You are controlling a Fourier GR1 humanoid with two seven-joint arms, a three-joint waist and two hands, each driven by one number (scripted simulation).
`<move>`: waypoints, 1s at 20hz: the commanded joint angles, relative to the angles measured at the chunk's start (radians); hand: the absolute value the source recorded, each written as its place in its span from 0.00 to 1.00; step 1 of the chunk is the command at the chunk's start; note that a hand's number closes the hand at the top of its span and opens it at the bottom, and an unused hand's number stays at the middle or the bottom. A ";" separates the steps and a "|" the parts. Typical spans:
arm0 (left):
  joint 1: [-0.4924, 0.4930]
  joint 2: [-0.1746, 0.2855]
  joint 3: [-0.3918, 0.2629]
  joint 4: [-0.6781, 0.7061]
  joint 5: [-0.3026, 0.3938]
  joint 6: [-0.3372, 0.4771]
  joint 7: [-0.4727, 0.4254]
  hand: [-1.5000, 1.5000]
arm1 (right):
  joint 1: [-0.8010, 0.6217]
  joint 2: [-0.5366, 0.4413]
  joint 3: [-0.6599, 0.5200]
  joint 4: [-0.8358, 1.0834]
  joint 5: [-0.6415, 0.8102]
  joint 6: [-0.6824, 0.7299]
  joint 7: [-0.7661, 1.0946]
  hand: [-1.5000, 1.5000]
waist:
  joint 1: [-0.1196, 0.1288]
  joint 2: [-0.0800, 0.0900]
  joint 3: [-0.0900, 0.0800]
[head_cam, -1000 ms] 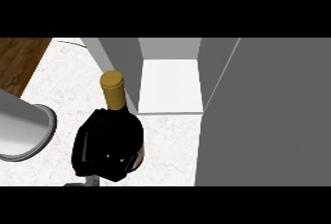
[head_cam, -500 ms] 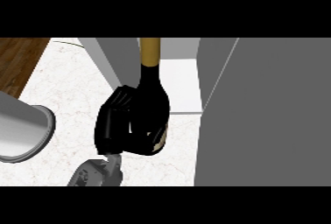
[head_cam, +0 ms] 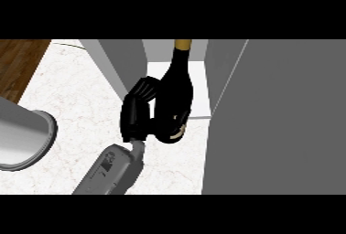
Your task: Pick up the wine, place it into the cabinet and close the cabinet
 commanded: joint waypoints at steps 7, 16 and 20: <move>-0.028 0.000 -0.044 0.230 0.137 0.007 -0.190 1.00 | 0.125 -0.005 -0.032 -0.193 -0.142 0.050 0.017 0.00 | -0.008 0.000 0.000; -0.113 0.000 -0.037 0.417 0.319 -0.046 -0.319 1.00 | 0.138 0.027 0.001 -0.213 -0.106 0.043 0.025 0.00 | -0.018 0.002 -0.001; -0.197 0.000 -0.076 0.502 0.422 -0.039 -0.354 1.00 | 0.123 0.020 -0.002 -0.191 -0.119 0.069 0.016 0.00 | -0.026 0.004 -0.001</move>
